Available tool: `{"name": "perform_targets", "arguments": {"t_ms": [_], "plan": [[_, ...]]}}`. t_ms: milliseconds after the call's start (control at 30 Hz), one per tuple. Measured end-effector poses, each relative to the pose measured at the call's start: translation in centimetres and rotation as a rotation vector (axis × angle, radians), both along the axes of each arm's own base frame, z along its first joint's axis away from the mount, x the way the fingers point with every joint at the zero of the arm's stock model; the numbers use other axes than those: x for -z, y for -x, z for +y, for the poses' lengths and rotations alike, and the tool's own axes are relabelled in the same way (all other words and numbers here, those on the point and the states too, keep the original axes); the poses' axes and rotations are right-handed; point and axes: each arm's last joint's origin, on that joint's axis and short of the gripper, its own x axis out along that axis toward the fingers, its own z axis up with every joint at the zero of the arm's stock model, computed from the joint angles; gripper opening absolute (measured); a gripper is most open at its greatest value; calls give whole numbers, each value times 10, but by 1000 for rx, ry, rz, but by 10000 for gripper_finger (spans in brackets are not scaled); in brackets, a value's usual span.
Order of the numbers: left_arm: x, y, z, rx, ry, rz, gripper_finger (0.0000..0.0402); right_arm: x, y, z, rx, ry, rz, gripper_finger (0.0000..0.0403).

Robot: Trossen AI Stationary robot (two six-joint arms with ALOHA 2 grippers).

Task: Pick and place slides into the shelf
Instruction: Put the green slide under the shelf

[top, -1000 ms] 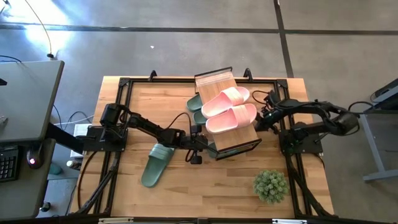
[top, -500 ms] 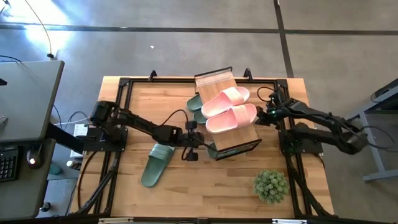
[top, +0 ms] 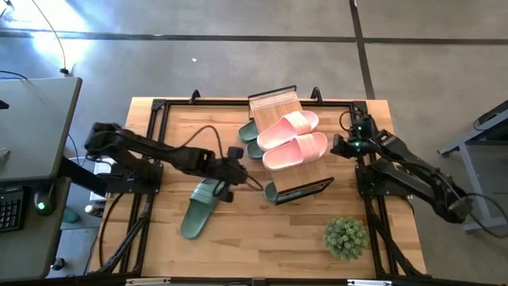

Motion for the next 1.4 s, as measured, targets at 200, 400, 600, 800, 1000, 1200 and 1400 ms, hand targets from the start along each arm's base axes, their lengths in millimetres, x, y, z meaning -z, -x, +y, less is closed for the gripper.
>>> {"name": "perform_targets", "arguments": {"t_ms": [200, 400, 600, 800, 1000, 1200, 1400], "plan": [[-31, 36, -9, 269, 211, 46, 1, -9, 5, 7, -11, 82, -59, 0], [-50, 79, -31, 316, 170, 158, 1, -15, 7, 11, -27, 160, -100, 0], [-53, 102, -66, 299, -70, 208, 1, -17, 8, 12, -51, 204, -103, 0], [-42, 109, -96, 360, -194, 257, 1, -18, 7, 11, -50, 218, -111, 0], [-18, 107, -115, 410, -166, 407, 19, -18, 7, 11, -51, 221, -113, 0], [-9, 99, -122, 409, -116, 413, 106, -18, 7, 11, -64, 235, -106, 0], [0, 95, -122, 409, -203, 455, 177, -18, 7, 11, -84, 261, -94, 0]]}}
